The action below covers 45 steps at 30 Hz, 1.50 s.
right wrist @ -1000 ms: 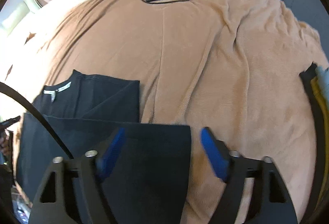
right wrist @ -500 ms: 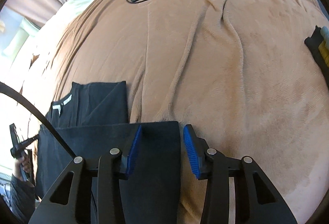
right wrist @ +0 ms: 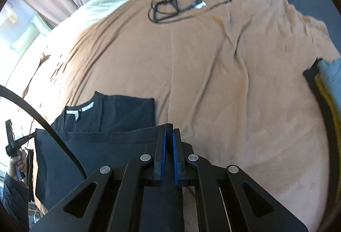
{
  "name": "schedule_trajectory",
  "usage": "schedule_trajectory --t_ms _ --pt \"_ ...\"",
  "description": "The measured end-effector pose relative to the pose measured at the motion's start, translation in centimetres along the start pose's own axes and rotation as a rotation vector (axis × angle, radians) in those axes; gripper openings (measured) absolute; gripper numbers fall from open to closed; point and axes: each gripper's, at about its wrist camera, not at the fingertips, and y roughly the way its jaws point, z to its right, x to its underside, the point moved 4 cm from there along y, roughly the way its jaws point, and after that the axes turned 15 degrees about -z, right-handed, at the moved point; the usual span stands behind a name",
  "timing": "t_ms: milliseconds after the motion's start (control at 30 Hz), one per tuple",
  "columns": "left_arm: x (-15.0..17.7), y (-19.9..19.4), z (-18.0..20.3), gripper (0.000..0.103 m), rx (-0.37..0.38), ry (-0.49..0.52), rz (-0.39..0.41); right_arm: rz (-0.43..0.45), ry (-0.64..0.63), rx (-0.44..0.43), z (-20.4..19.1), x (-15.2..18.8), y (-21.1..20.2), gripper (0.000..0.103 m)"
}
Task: Fold small clothes
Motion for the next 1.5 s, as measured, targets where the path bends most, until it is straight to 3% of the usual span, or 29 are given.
schedule_trajectory --t_ms 300,533,833,1100,1500 --pt "-0.9 -3.6 0.4 0.001 -0.008 -0.006 0.078 0.088 -0.01 0.012 -1.5 -0.1 -3.2 0.002" --pt "-3.2 -4.3 0.6 0.001 -0.028 -0.014 0.107 0.111 0.001 0.03 -1.9 -1.7 -3.0 0.002" --pt "-6.5 -0.4 0.8 0.001 -0.072 -0.009 0.053 0.055 0.011 0.075 -2.2 -4.9 1.2 0.002" --pt "-6.9 4.2 -0.2 0.001 -0.104 -0.018 -0.015 0.01 0.024 0.103 -1.9 -6.7 4.9 0.002" --pt "-7.7 2.9 -0.6 0.001 -0.115 -0.015 0.041 0.055 -0.011 0.108 -3.2 -8.2 4.1 0.002"
